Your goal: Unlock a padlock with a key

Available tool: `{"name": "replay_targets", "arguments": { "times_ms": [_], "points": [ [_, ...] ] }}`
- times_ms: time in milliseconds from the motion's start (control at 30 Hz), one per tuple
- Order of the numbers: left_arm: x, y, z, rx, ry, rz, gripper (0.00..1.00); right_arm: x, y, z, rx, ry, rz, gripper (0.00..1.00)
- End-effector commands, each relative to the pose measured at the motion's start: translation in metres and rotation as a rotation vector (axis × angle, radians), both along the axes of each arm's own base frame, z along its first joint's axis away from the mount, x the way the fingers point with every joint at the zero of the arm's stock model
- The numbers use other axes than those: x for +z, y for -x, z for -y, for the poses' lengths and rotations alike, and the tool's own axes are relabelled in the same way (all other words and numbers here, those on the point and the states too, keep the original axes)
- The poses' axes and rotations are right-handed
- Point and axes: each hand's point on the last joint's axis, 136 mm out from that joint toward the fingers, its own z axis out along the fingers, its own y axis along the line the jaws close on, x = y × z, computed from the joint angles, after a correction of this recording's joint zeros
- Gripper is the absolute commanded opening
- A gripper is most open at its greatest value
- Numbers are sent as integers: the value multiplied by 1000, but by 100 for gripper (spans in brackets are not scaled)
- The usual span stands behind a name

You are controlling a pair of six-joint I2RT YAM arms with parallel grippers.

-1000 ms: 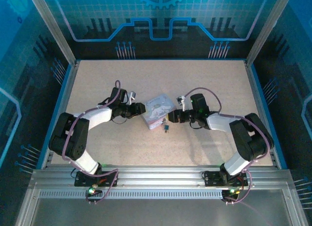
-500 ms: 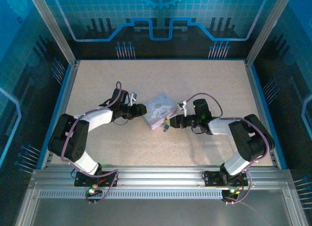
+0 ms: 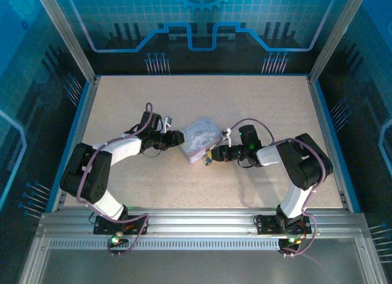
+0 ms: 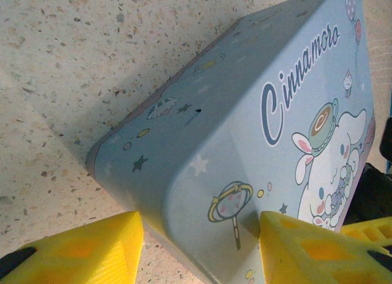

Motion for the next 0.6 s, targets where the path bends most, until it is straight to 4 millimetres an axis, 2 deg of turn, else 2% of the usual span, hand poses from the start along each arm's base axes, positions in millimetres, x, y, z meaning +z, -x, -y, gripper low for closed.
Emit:
{"name": "replay_targets", "arguments": {
  "times_ms": [0,267,567],
  "points": [
    [-29,31,-7,-2,-69,-147,53,4,-8,-5,16,-39,9,40],
    [-27,30,-8,-3,-74,-142,53,-5,-6,-7,21,-39,-15,29],
    [-27,31,-9,0,-80,-141,53,-8,-3,-2,0,-14,-19,11]
  ]
}}
